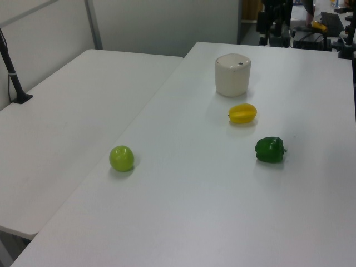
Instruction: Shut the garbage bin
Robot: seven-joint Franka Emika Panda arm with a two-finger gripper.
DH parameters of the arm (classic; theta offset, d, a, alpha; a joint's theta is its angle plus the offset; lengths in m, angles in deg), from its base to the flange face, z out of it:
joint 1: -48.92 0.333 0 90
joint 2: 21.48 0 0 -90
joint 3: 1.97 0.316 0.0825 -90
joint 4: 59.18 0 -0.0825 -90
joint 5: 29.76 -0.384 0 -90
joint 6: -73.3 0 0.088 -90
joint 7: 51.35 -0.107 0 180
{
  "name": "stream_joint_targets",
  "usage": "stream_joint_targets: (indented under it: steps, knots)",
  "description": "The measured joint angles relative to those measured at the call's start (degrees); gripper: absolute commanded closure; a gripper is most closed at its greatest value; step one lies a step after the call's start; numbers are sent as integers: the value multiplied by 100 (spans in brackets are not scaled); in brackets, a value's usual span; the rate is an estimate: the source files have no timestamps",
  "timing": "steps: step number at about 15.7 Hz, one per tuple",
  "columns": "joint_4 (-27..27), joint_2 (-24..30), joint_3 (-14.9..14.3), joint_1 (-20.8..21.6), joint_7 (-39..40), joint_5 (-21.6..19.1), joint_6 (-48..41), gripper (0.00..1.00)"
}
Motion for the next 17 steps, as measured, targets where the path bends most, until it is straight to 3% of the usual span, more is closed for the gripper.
stream_joint_targets:
  steps: [5,17]
  knots:
    - [213,254,-5,82,221,0,-192,0]
    - [368,279,-27,77,368,0,-192,0]
